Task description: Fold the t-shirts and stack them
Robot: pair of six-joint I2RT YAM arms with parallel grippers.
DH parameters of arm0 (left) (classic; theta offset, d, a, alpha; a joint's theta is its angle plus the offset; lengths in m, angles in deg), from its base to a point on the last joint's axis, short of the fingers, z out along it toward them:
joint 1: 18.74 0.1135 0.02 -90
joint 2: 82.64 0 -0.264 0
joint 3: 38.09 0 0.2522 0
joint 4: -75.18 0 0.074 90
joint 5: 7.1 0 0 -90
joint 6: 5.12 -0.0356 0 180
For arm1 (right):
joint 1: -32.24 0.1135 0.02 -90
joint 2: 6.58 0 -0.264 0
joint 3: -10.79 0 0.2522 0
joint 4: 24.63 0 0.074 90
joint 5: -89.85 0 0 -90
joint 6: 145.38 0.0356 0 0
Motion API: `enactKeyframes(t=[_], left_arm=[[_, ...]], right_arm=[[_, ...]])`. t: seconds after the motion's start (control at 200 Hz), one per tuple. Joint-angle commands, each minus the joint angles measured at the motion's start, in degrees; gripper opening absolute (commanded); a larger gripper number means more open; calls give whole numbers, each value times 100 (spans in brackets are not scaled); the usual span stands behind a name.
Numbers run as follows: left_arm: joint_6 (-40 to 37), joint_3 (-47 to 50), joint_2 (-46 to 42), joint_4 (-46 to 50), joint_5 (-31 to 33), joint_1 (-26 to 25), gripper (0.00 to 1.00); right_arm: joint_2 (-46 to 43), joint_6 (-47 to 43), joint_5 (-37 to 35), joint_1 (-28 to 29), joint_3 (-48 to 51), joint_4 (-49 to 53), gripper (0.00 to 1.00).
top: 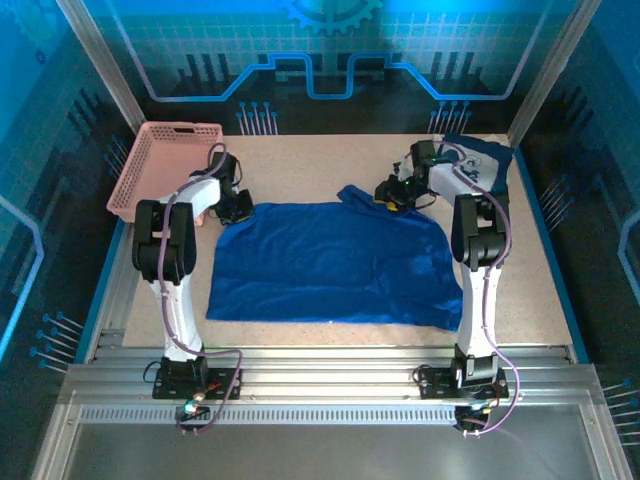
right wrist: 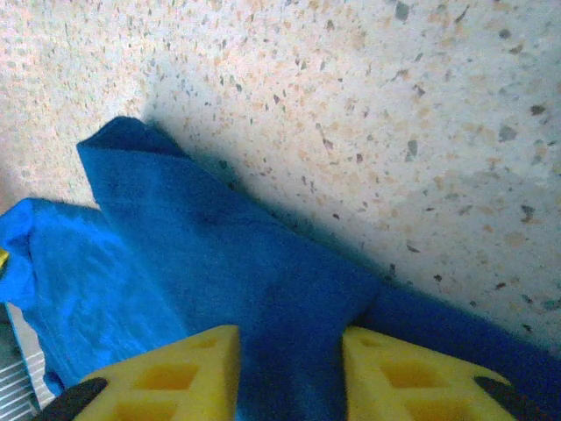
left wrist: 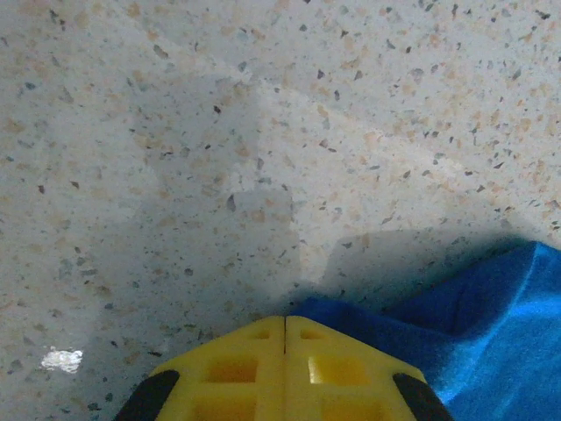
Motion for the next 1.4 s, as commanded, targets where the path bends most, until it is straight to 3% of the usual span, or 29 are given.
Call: enactKeyframes(t=[0.0, 0.365, 1.025, 1.396], left_arm=[[58, 124, -265, 8, -115, -49, 0], [40, 185, -293, -18, -132, -52, 0], [-172, -147, -103, 156, -64, -43, 0], [-366, -332, -170, 296, -9, 60, 0]], right_arm=[[178, 114, 118, 55, -221, -92, 32], [373, 198, -96, 5, -684, -162, 11], [765, -577, -1858, -24, -2177, 498, 0], [527, -1139, -2552, 57, -2225, 371, 0]])
